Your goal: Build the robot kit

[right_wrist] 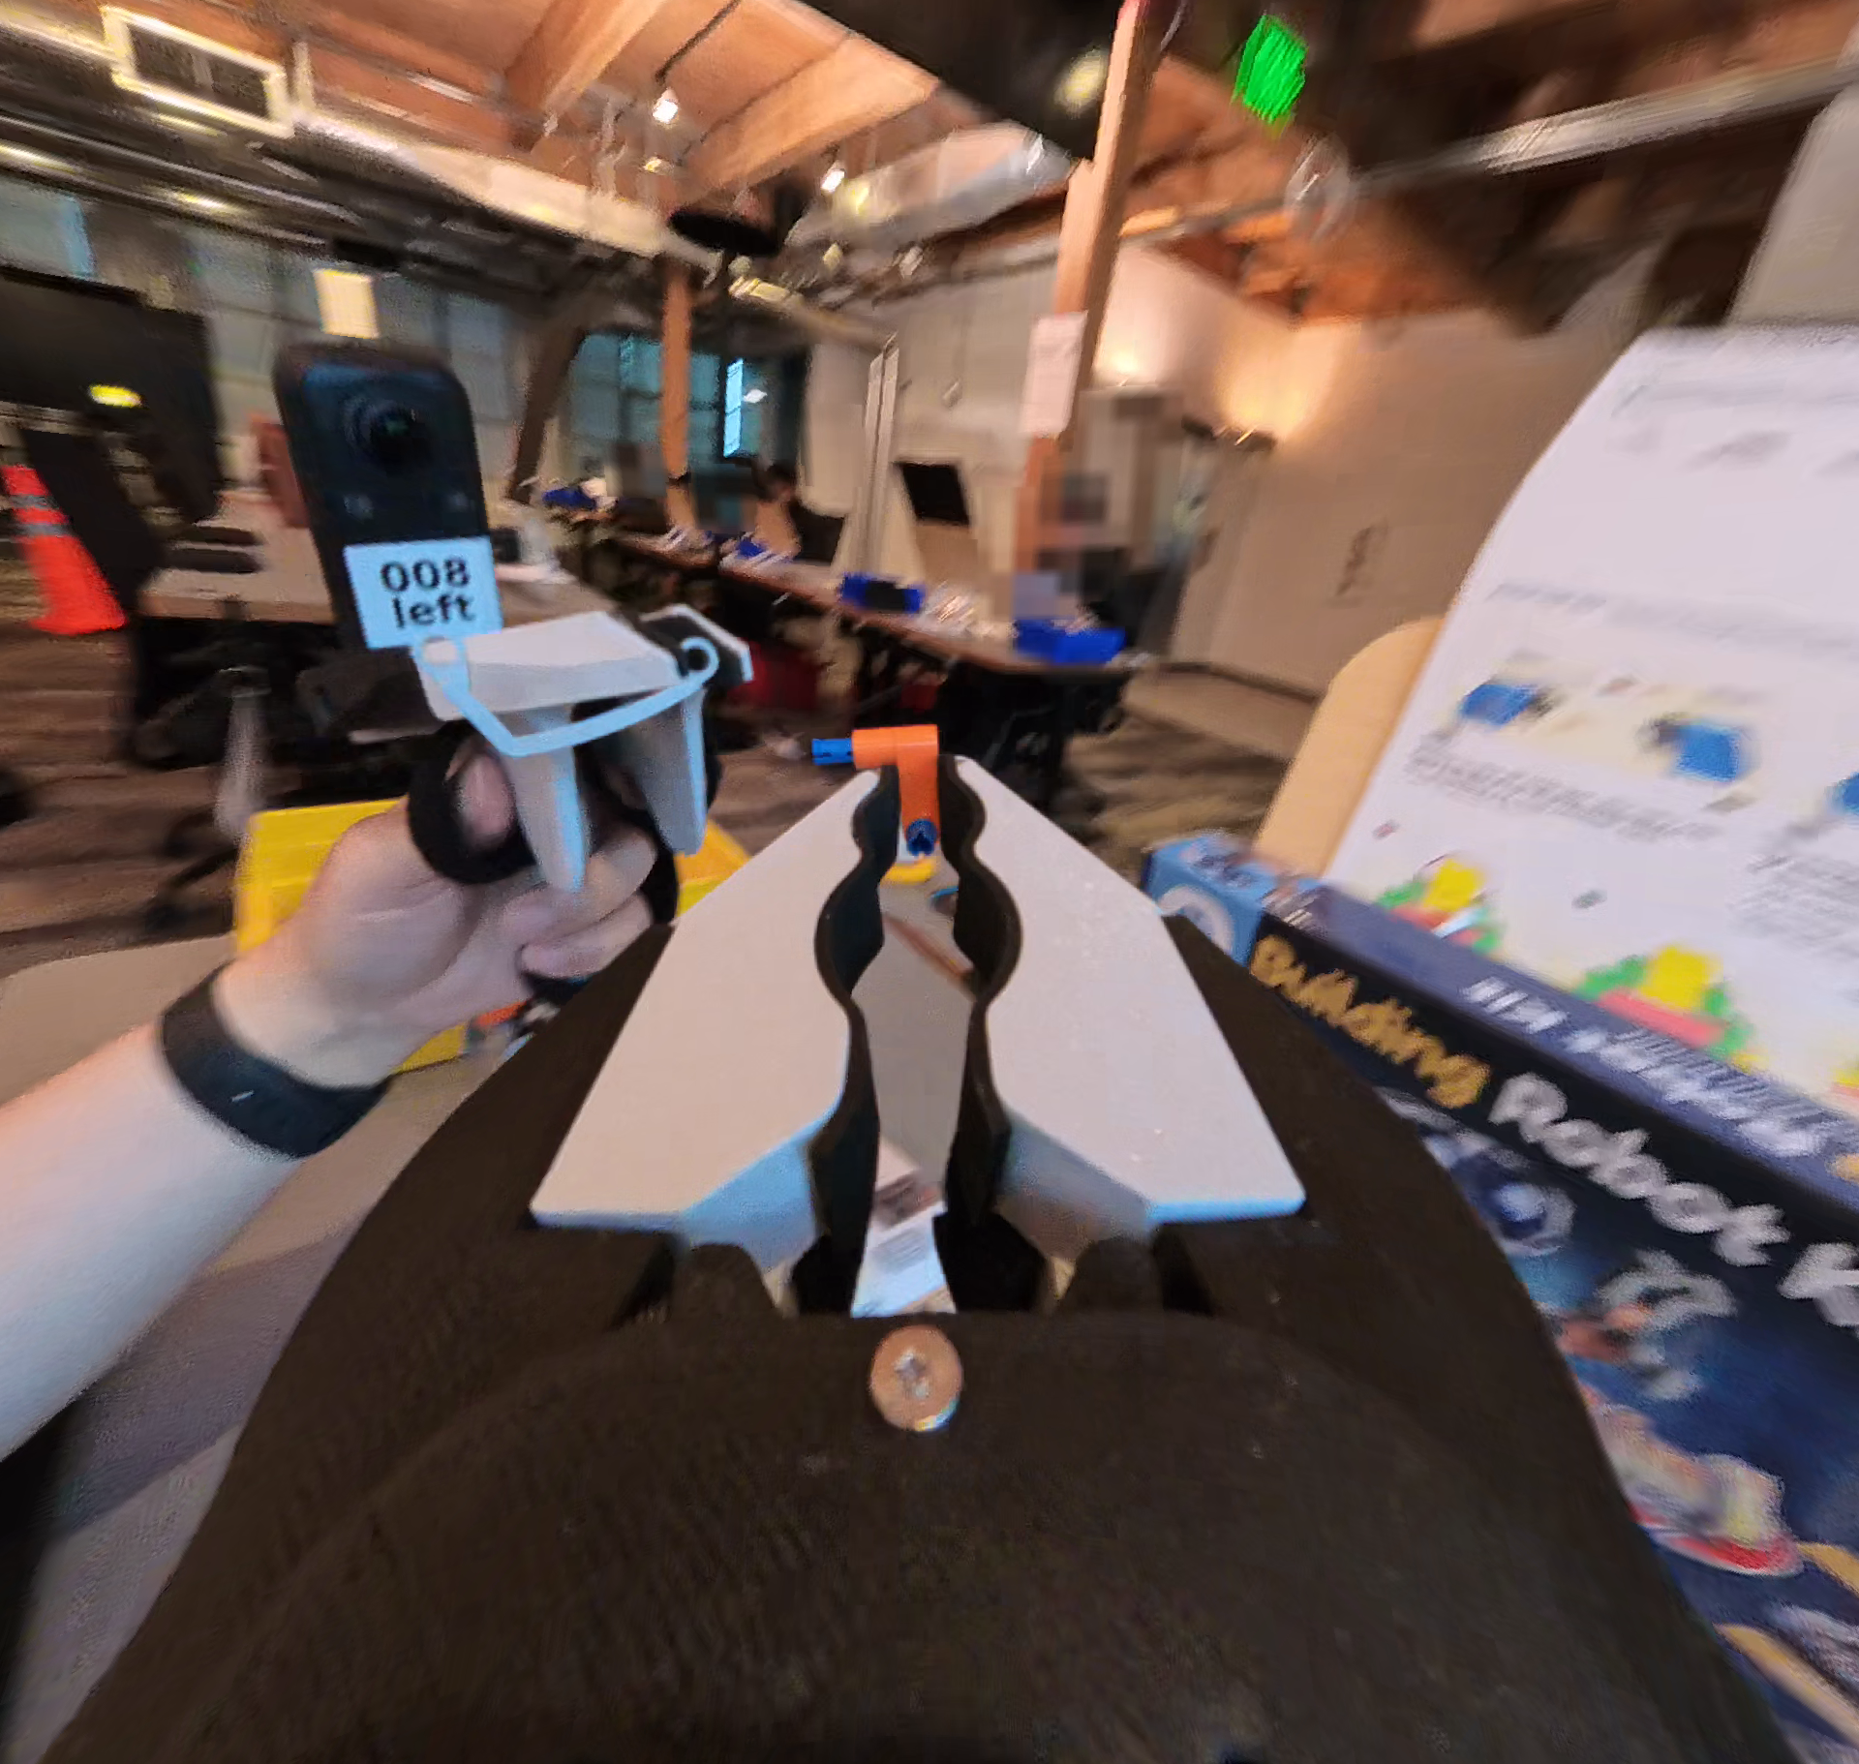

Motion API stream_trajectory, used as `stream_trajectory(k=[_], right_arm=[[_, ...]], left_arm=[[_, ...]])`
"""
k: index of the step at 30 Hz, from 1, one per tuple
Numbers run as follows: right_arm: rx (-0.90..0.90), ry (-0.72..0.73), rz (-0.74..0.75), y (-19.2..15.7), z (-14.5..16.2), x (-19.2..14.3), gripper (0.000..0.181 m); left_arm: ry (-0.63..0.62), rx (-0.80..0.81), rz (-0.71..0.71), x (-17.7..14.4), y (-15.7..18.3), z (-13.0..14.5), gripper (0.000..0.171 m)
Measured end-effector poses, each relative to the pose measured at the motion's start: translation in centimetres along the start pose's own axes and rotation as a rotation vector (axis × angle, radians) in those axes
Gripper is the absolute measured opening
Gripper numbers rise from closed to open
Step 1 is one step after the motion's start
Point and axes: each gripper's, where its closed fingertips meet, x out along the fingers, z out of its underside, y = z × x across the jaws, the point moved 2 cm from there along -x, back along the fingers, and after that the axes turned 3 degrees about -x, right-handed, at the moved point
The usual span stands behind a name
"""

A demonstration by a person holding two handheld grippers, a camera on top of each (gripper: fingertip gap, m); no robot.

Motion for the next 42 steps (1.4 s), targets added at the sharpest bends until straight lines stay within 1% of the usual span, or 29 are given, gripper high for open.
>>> stream_trajectory(k=[2,4,7,9,15,20,26,30,34,39,42], right_arm=[[-0.151,0.051,0.106,-0.1,-1.8,-0.8,0.006],[-0.270,0.091,0.177,-1.0,-3.2,-1.2,0.006],[-0.345,0.123,0.254,-1.6,-4.4,-1.7,0.006],[-0.380,0.173,0.281,-2.0,-5.2,-2.2,0.006],[-0.454,0.223,0.298,-2.7,-6.1,-2.6,0.006],[-0.512,0.239,0.309,-3.4,-6.4,-2.6,0.005],[-0.538,0.264,0.304,-3.9,-6.7,-2.8,0.006],[-0.553,0.267,0.348,-3.9,-6.8,-3.0,0.006],[-0.500,0.312,0.378,-4.3,-7.0,-3.2,0.006],[-0.547,0.314,0.439,-4.4,-7.0,-3.5,0.006],[-0.587,0.330,0.451,-4.5,-7.2,-3.7,0.006]], left_arm=[[0.058,-0.034,0.019,-0.1,0.2,-0.8,0.007],[0.114,-0.017,0.030,0.1,0.7,-1.4,0.007],[0.142,0.034,0.024,0.8,1.4,-1.6,0.007],[0.172,0.038,0.021,1.0,1.7,-2.0,0.007],[0.197,0.029,0.048,1.5,2.4,-2.2,0.006],[0.220,0.028,0.058,1.8,2.8,-2.3,0.007],[0.256,0.026,0.078,1.8,3.3,-2.7,0.007],[0.261,0.071,0.054,1.9,3.6,-2.8,0.007],[0.277,0.096,0.060,1.9,4.2,-3.1,0.006],[0.296,0.098,0.054,2.1,4.3,-3.0,0.006],[0.299,0.138,0.033,2.2,4.5,-3.0,0.006]])
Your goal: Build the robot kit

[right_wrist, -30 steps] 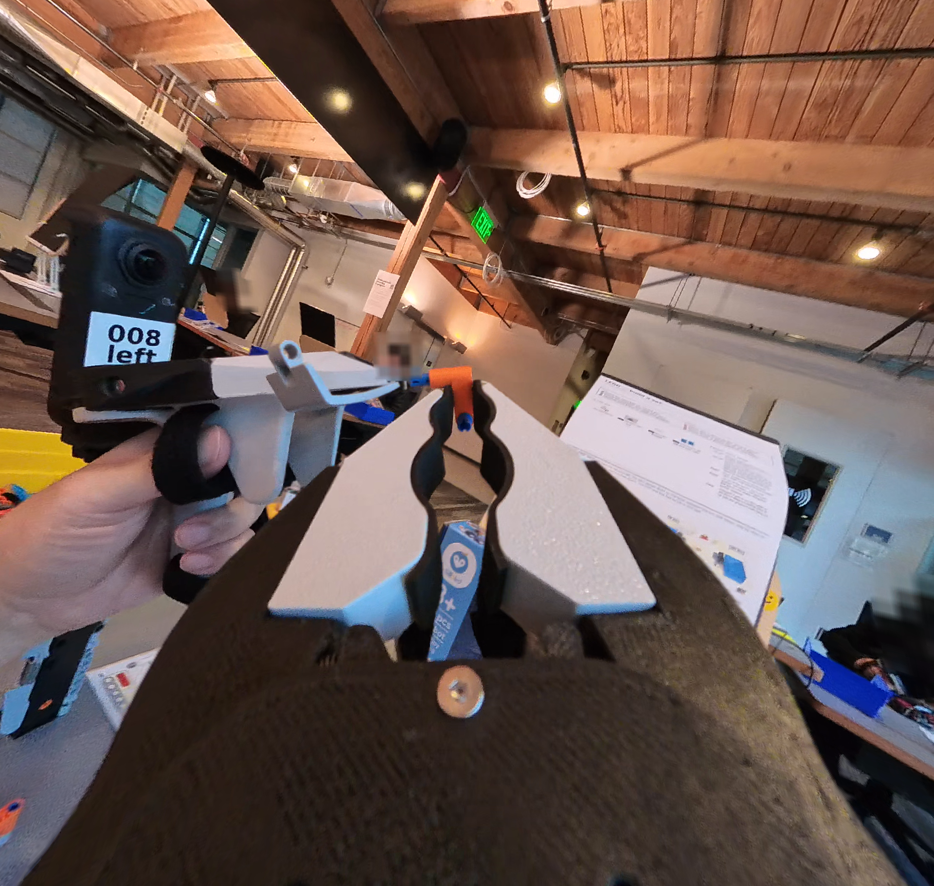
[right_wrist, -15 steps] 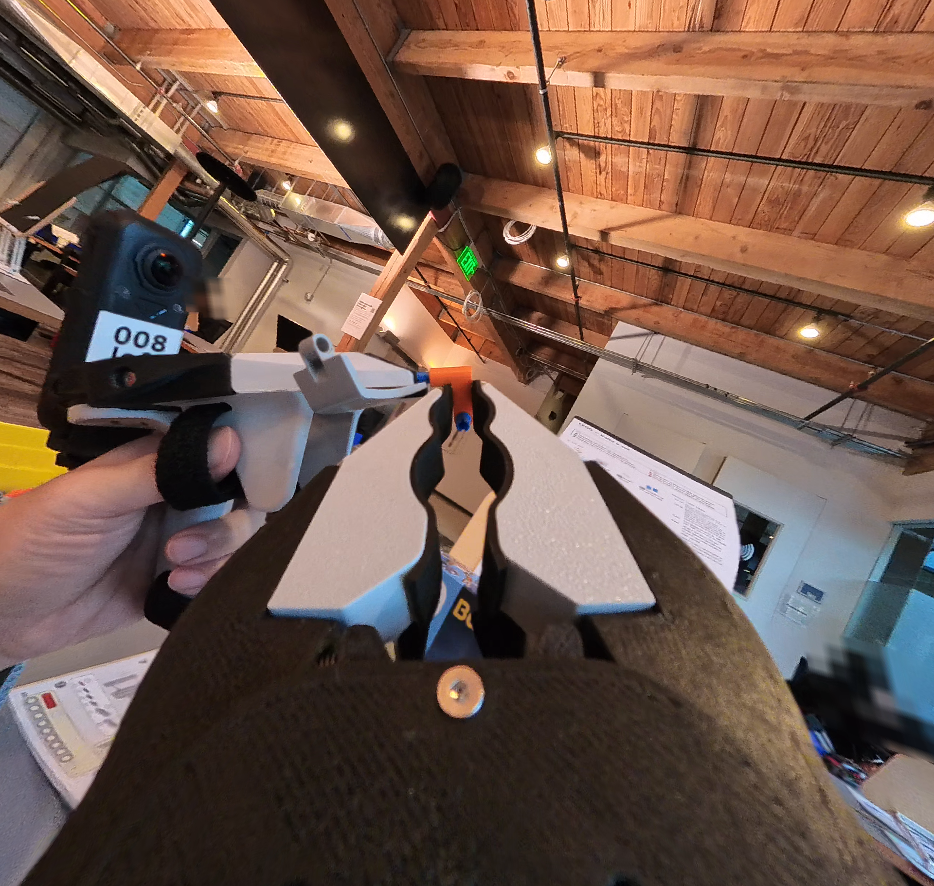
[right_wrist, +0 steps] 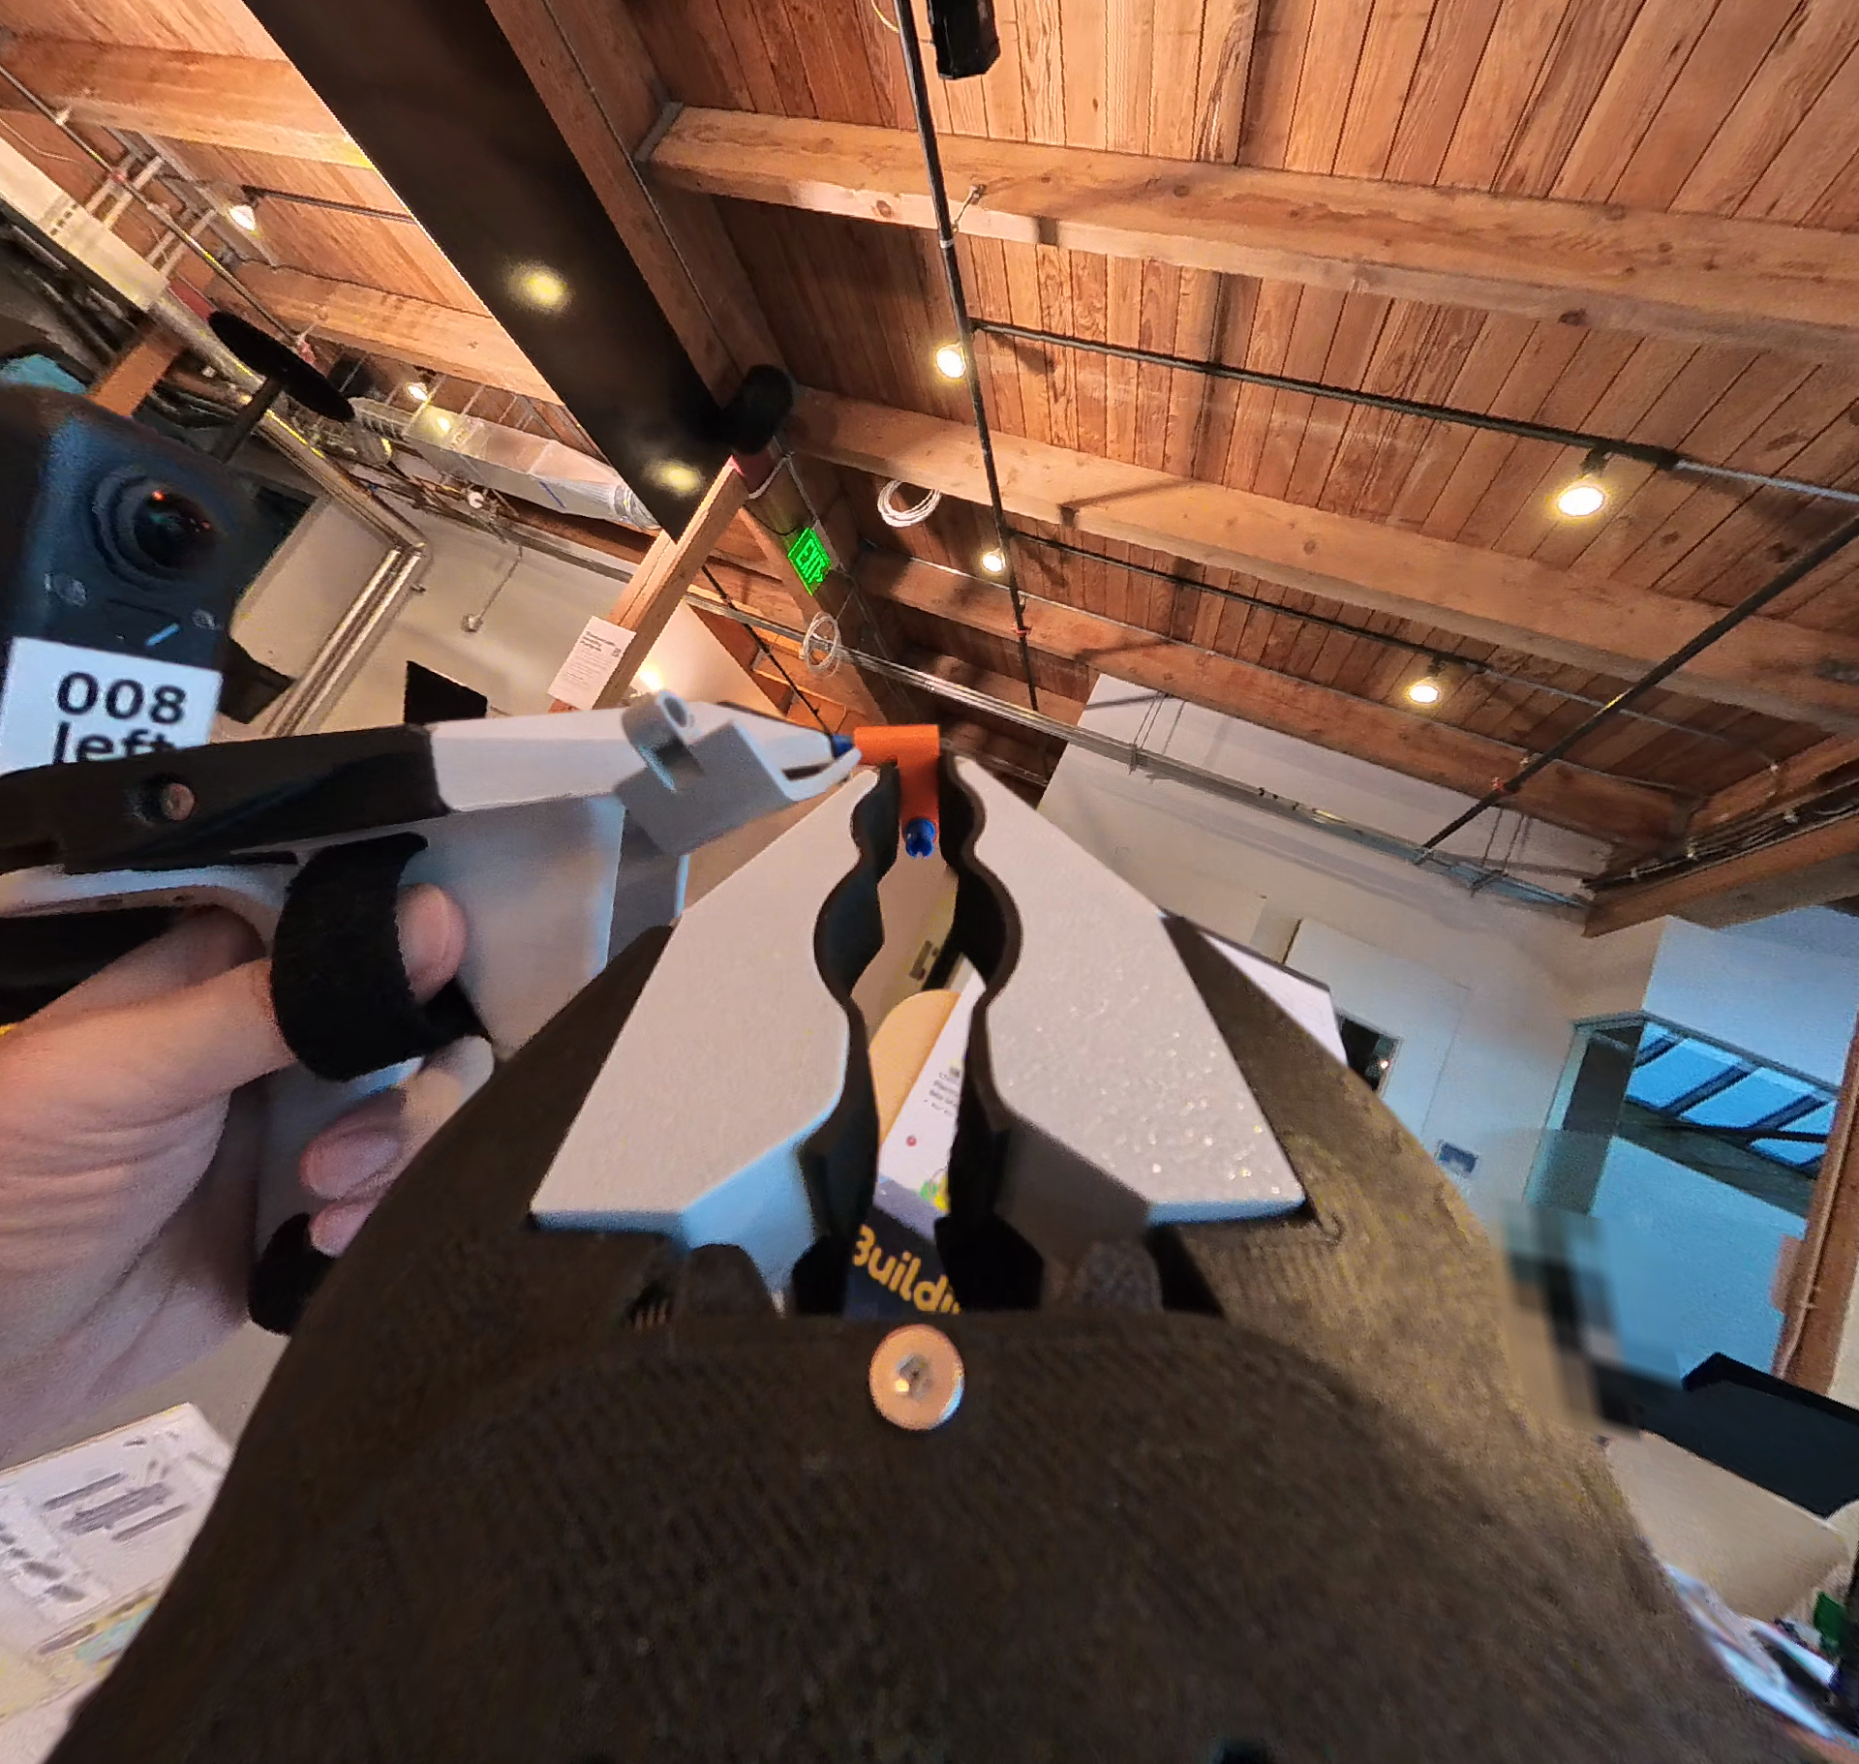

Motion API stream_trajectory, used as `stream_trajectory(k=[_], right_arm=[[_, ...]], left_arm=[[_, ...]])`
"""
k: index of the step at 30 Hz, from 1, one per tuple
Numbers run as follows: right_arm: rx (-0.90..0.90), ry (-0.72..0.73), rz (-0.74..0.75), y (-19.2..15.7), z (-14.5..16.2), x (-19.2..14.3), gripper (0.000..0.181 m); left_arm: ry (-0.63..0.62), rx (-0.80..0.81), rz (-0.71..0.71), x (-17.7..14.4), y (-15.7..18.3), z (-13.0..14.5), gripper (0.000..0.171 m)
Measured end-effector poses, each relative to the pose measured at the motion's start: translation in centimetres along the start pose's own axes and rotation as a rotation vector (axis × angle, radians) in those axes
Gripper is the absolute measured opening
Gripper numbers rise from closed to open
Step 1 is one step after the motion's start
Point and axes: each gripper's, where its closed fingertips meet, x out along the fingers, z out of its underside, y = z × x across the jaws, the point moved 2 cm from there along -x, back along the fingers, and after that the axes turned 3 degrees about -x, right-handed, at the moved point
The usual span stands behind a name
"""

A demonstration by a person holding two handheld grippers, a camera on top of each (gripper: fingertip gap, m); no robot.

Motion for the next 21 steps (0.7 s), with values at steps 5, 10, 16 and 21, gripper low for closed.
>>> stream_trajectory(k=[5,10,16,21], right_arm=[[-0.123,0.048,0.024,0.18,-0.47,-0.36,0.006],[-0.201,0.059,0.023,0.37,-0.26,-0.49,0.007],[-0.267,0.064,0.017,0.58,-0.21,-0.59,0.007],[-0.199,0.062,-0.052,0.58,-0.14,-0.59,0.008]], left_arm=[[-0.006,0.037,-0.013,0.28,0.49,-0.14,0.006],[-0.016,0.050,-0.036,0.42,0.51,0.06,0.006],[-0.012,0.023,-0.034,0.56,0.46,0.24,0.006],[0.017,-0.007,-0.026,0.92,0.78,-0.09,0.006]])
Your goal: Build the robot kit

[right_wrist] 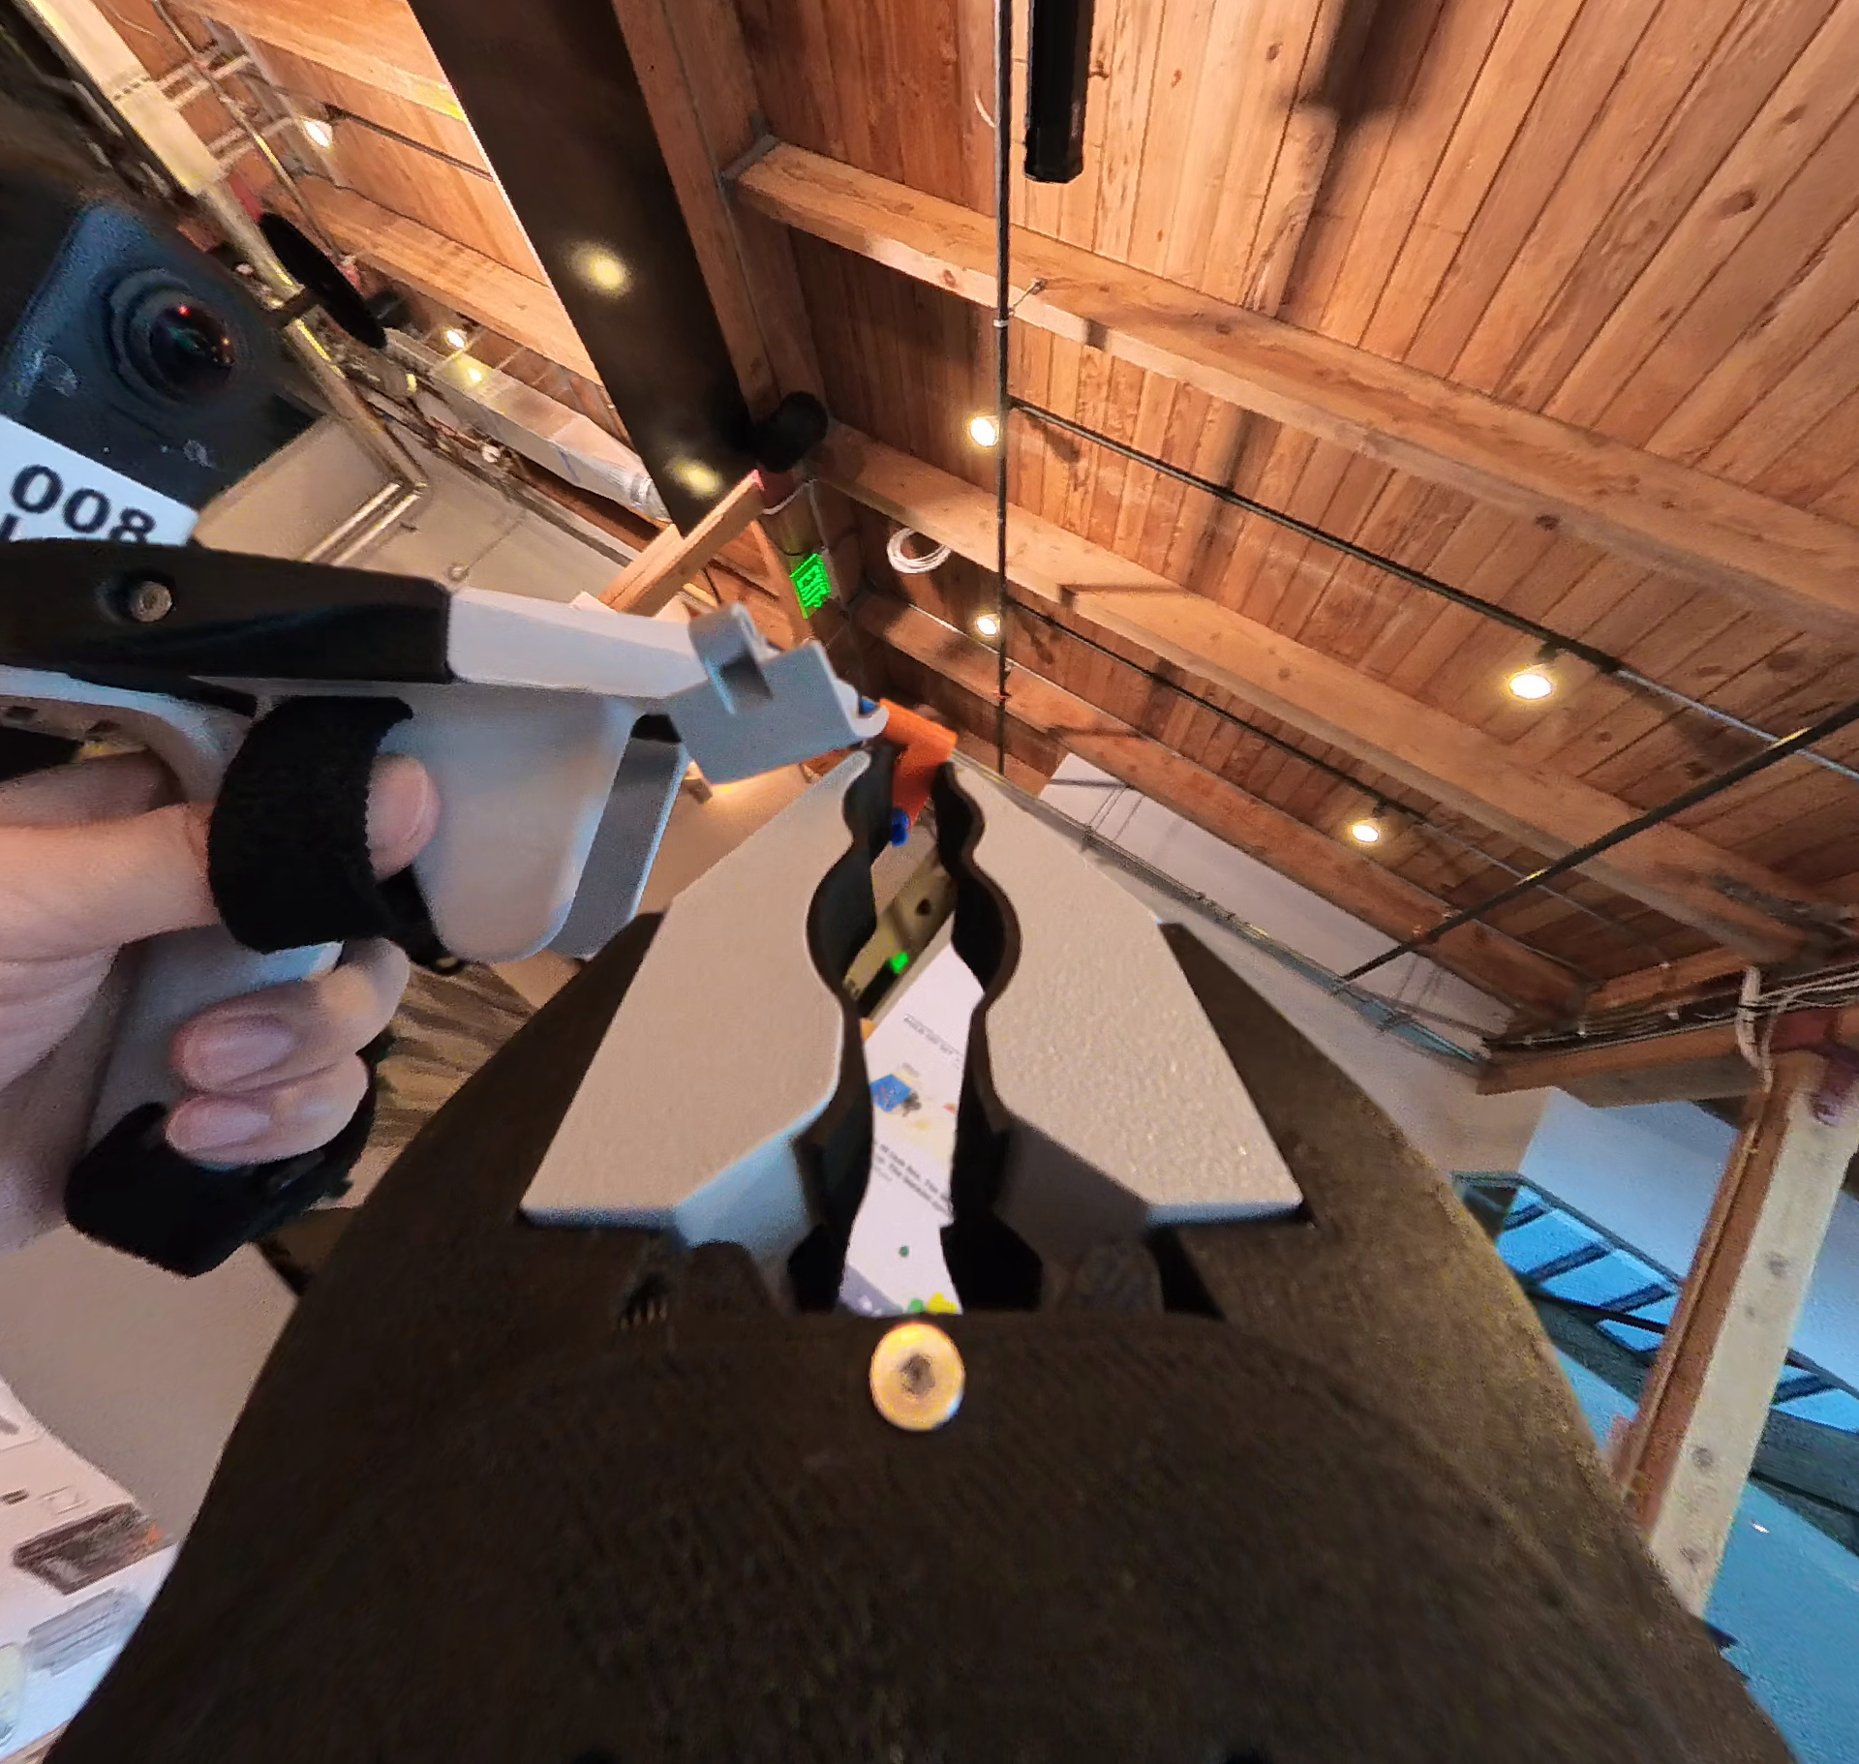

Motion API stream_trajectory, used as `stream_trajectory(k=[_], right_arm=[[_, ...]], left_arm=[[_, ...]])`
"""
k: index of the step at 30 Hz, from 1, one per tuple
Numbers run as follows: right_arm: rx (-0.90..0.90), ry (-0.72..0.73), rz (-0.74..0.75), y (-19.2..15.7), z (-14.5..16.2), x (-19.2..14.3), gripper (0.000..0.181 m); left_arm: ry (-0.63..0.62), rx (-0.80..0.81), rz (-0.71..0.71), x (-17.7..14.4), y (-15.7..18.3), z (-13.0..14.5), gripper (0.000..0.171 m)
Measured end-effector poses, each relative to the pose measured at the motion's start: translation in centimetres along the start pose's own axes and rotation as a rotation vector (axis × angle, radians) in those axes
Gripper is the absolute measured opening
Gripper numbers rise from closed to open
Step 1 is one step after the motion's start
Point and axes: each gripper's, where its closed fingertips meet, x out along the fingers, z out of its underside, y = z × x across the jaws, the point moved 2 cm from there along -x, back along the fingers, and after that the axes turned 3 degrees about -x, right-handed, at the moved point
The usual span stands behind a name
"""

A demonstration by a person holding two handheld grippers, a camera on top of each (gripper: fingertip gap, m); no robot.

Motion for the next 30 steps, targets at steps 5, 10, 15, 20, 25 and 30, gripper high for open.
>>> stream_trajectory(k=[5,10,15,20,25,30], right_arm=[[-0.068,-0.012,0.007,0.4,-0.2,-0.1,0.008],[-0.215,0.026,0.014,0.8,-1.2,-0.4,0.007],[-0.209,0.079,0.012,1.0,-2.1,-0.6,0.006],[-0.260,0.122,-0.024,1.2,-3.0,-0.7,0.006],[-0.337,0.144,-0.055,1.4,-3.4,-0.7,0.006],[-0.384,0.161,-0.089,1.5,-3.8,-0.7,0.007]], left_arm=[[-0.029,0.026,-0.007,0.2,0.2,0.1,0.005],[-0.019,0.010,0.016,0.3,0.6,0.1,0.005],[-0.015,0.065,0.020,0.5,1.5,-0.5,0.005],[-0.027,0.113,0.020,0.6,2.2,-1.0,0.005],[-0.021,0.117,0.016,0.7,2.5,-1.3,0.005],[-0.008,0.112,0.014,0.8,2.9,-1.7,0.005]])
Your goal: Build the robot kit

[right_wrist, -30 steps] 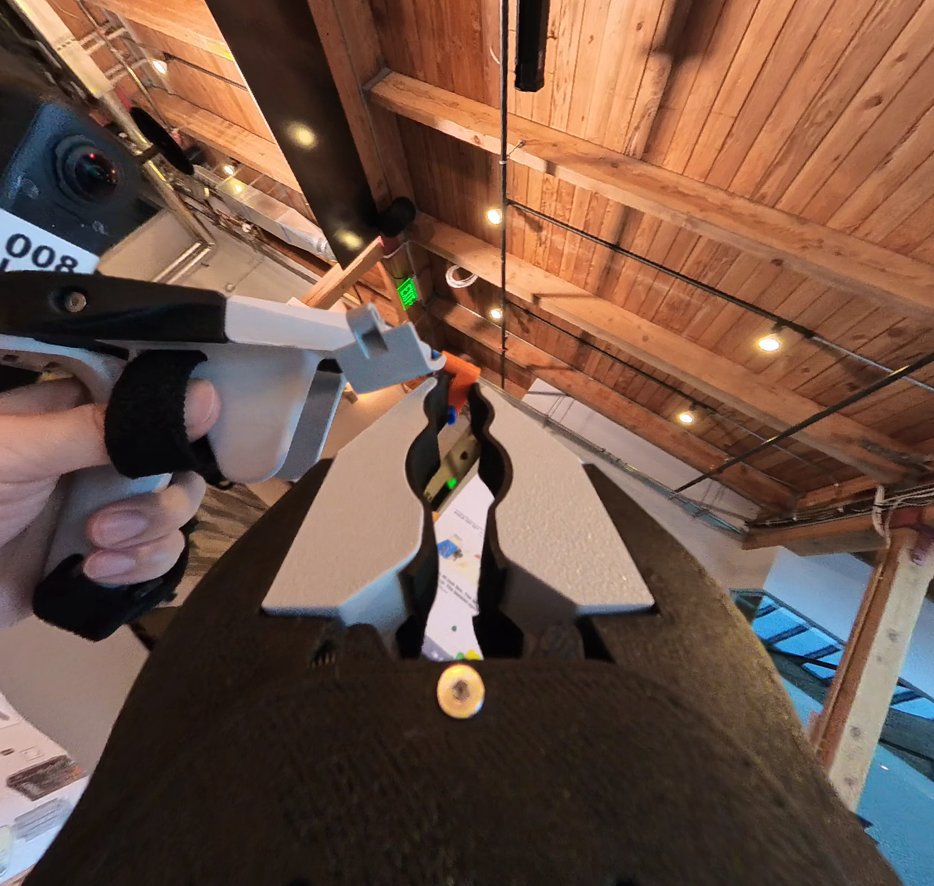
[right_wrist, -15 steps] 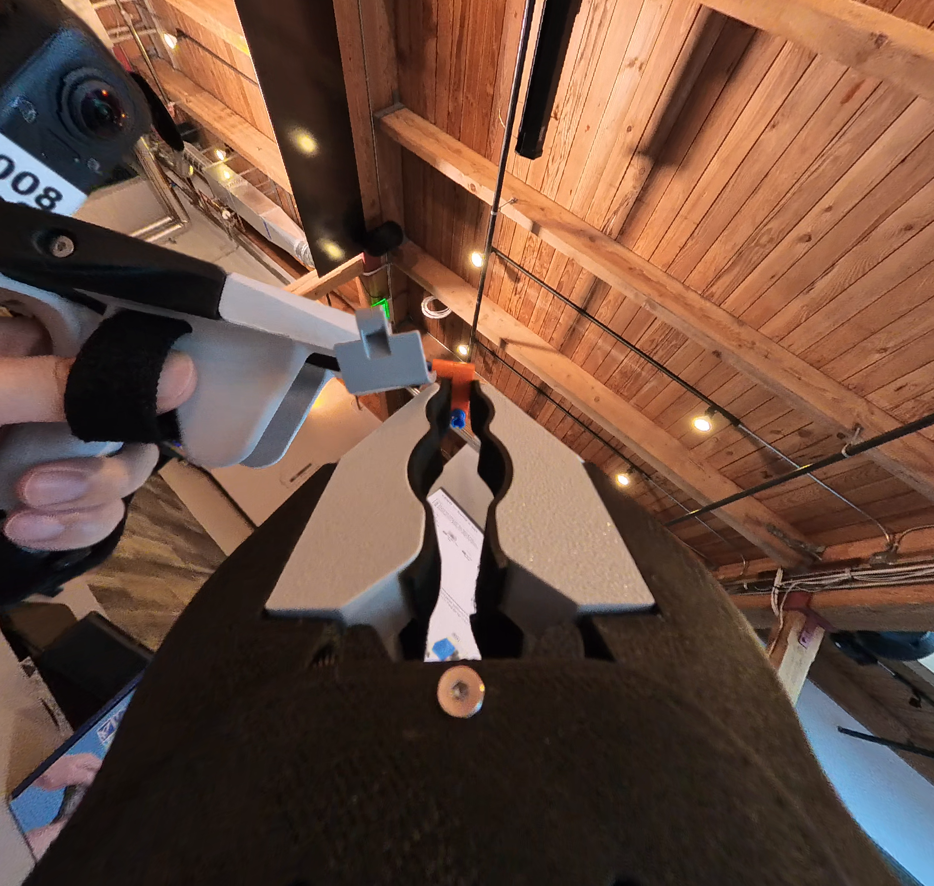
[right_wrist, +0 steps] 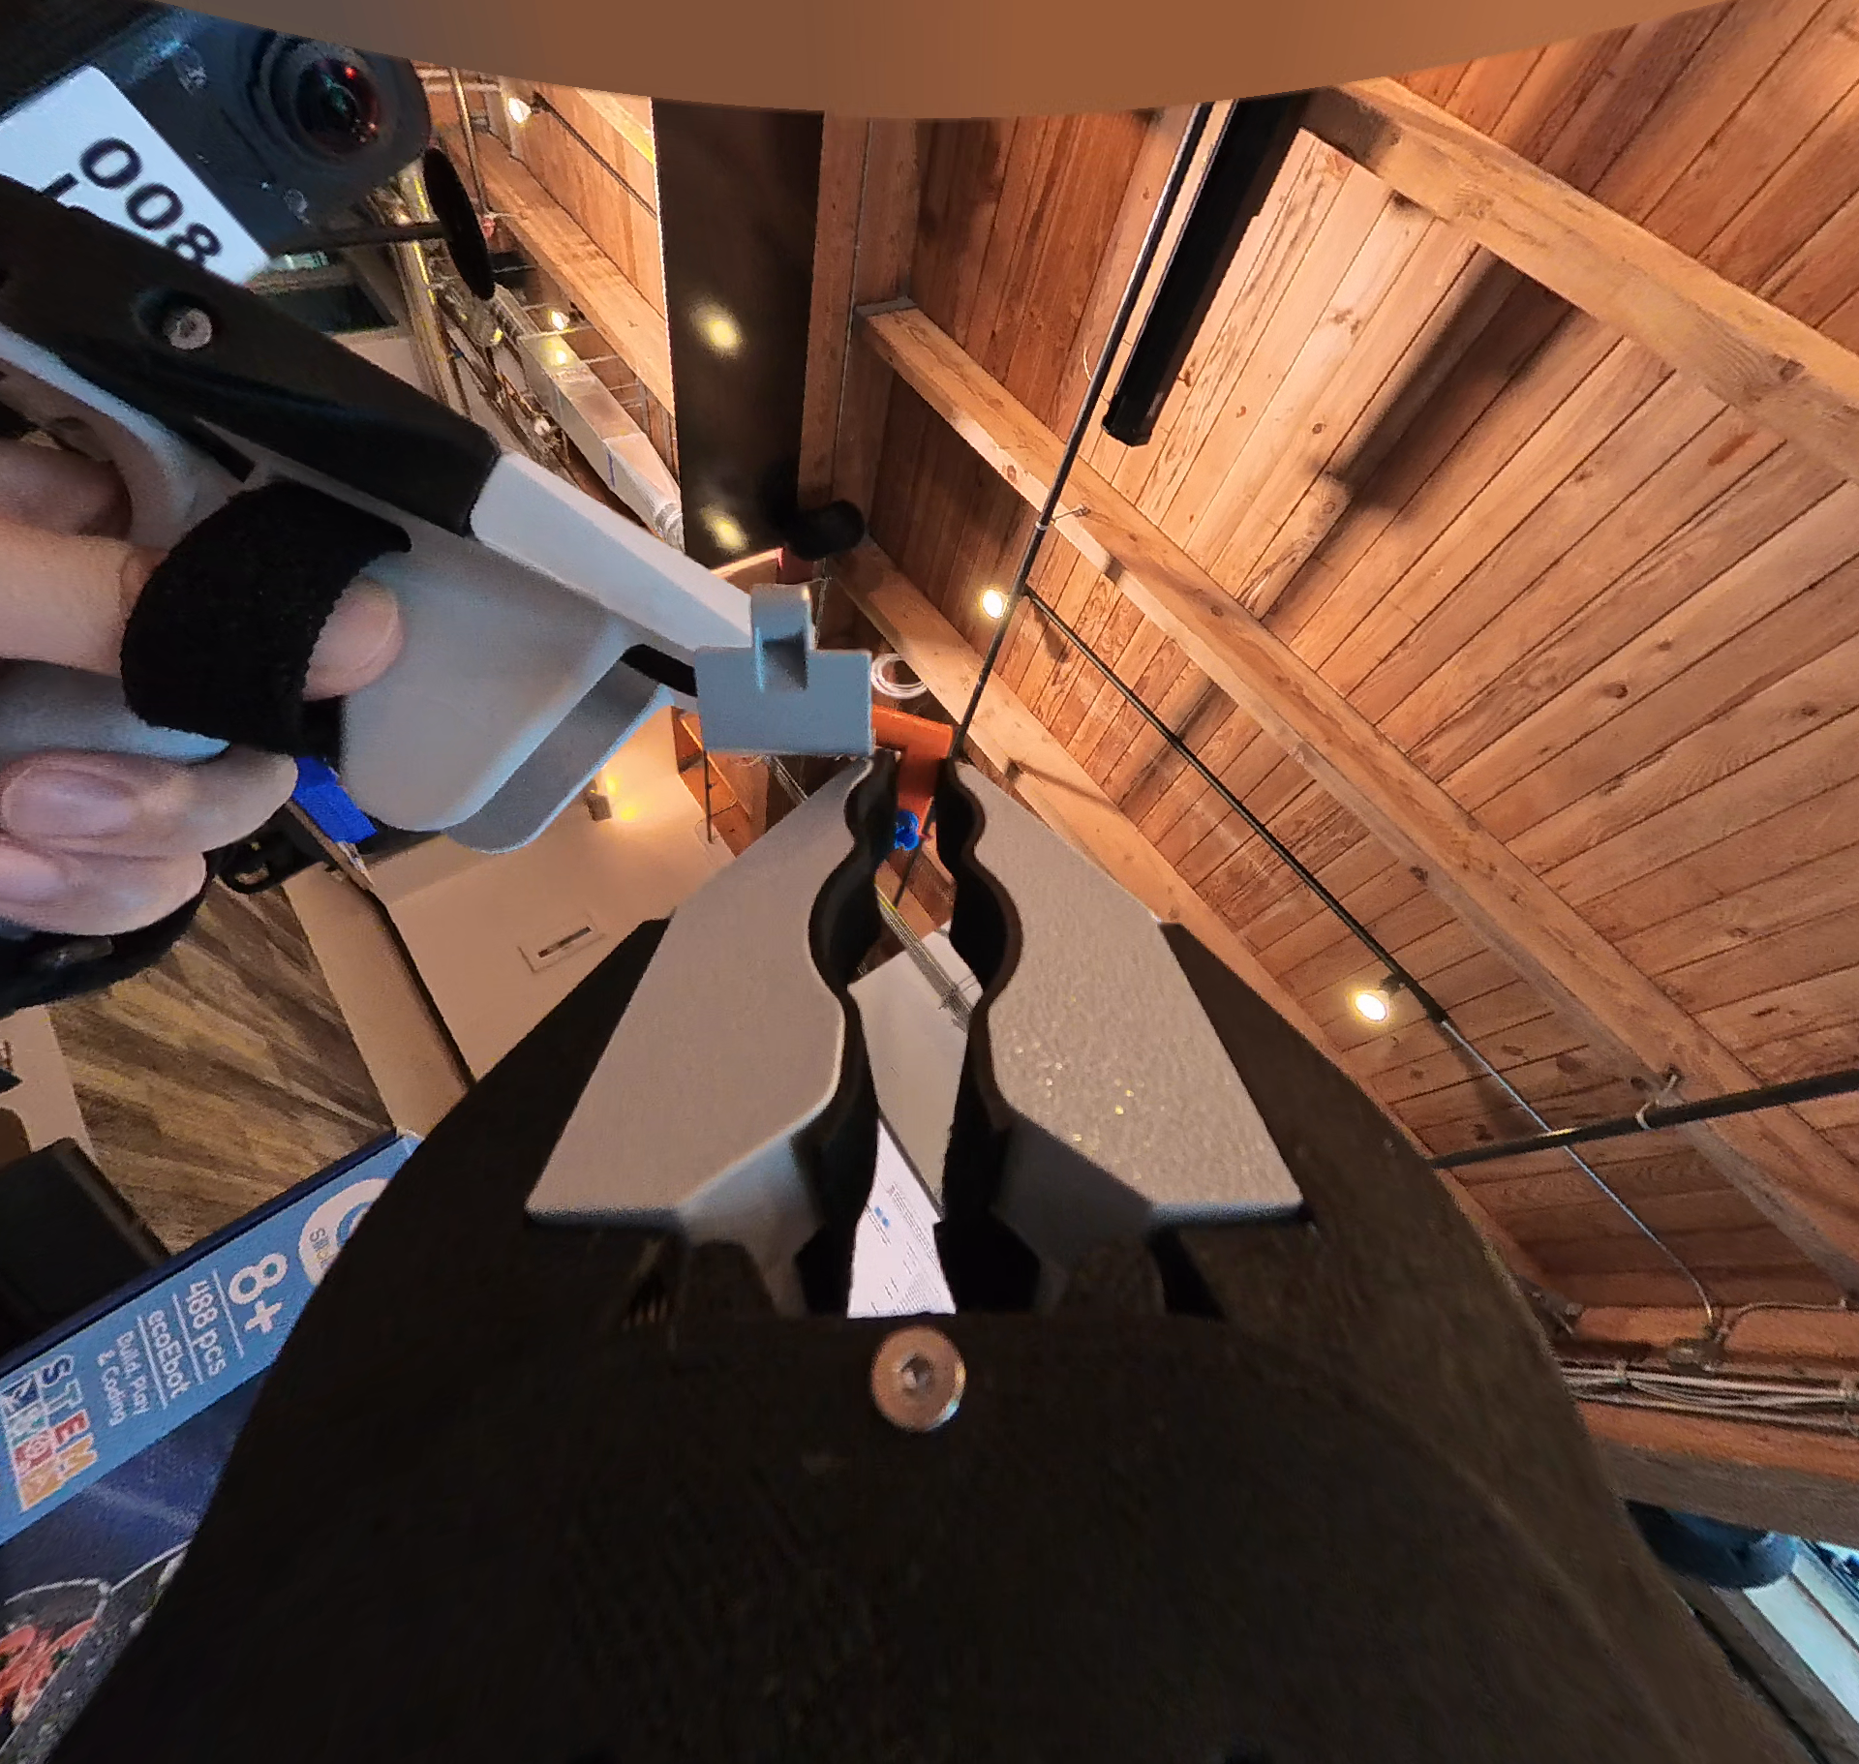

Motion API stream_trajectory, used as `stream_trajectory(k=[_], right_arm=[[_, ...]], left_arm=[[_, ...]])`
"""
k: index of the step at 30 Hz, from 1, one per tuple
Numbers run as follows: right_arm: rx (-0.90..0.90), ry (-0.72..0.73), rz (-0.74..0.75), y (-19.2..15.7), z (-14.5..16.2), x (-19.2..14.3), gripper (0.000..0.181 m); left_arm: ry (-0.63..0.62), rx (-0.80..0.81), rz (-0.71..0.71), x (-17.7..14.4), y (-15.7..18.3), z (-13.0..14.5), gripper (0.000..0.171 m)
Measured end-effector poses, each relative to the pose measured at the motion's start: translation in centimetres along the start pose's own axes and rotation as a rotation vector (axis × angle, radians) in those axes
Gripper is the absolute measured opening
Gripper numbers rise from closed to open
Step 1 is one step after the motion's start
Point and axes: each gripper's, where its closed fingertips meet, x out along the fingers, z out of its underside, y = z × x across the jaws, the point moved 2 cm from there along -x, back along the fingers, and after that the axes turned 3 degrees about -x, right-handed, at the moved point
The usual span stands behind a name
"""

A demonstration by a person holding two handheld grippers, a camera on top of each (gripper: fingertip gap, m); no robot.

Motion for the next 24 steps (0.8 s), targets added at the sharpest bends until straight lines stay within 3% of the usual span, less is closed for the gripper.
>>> stream_trajectory(k=[24], right_arm=[[-0.228,0.073,-0.045,0.51,-0.05,-0.26,0.006]], left_arm=[[-0.067,-0.065,0.011,0.52,0.02,0.30,0.004]])
